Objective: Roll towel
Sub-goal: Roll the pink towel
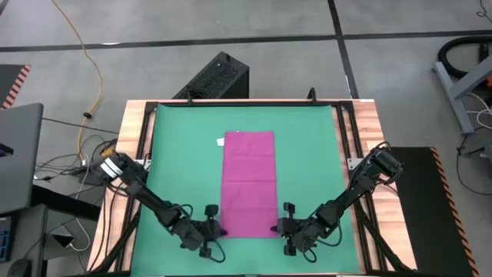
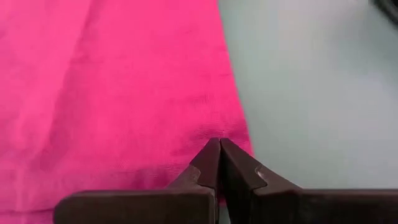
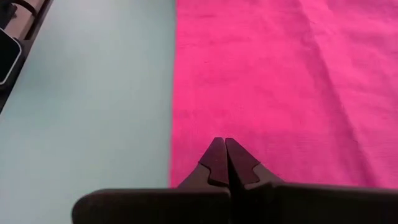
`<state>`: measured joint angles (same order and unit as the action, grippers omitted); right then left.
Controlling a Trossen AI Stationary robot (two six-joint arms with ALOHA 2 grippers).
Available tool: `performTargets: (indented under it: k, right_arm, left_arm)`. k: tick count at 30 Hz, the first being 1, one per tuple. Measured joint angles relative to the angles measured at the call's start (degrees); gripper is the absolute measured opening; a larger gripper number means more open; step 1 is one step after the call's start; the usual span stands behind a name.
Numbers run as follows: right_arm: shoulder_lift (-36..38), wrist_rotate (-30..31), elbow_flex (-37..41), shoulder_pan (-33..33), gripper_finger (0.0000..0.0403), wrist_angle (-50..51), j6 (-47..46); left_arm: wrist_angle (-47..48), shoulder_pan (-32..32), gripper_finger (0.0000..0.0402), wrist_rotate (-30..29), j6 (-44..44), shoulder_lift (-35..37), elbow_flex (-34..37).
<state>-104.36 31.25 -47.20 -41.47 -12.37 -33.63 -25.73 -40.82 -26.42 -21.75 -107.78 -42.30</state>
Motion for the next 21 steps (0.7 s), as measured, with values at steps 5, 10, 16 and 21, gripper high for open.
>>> performTargets:
  k: [5, 10, 16, 21]
  right_arm:
    - [0.00, 0.00, 0.00, 0.00, 0.0000, 0.31, -0.37]
    - [0.00, 0.02, 0.00, -0.11, 0.0000, 4.15, -4.23]
    - [0.00, 1.19, 0.00, -0.11, 0.0000, 0.65, -1.00]
    - [0.04, 2.99, -0.02, -0.11, 0.0005, -6.19, 6.92]
  left_arm:
    - [-0.71, -0.12, 0.0000, 1.04, -6.99, -3.13, -0.33]
    - [5.22, -2.35, 0.0000, 1.38, -9.49, 0.15, -0.20]
    - [11.18, -2.84, 0.0000, -2.73, -8.23, 4.91, -0.07]
    - [11.09, -2.80, 0.0000, -5.39, -5.92, 7.91, -0.01]
